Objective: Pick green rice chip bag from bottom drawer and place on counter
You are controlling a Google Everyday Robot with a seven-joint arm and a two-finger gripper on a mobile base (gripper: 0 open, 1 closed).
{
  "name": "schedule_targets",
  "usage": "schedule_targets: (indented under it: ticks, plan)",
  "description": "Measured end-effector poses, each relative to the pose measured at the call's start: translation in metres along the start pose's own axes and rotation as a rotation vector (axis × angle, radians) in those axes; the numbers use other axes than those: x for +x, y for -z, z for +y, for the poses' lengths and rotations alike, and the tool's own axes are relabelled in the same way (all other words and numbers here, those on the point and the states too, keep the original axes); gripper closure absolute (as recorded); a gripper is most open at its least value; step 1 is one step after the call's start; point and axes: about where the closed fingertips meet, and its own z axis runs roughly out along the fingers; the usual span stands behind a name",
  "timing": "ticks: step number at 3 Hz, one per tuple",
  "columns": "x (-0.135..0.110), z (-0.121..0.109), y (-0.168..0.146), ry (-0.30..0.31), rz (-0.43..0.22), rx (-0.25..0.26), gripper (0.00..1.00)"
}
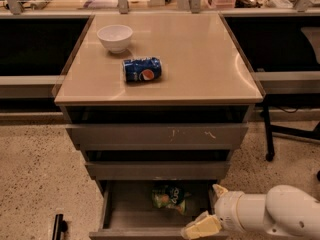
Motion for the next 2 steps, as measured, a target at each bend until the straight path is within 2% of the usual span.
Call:
schedule_targets:
  ticks: [1, 2]
  plan:
    - [0.046, -0.007, -0.05, -0.069, 0.013, 0.023, 0.0]
    - [0.069, -0.043, -0.091, -0.113, -0.001, 0.086, 0.0]
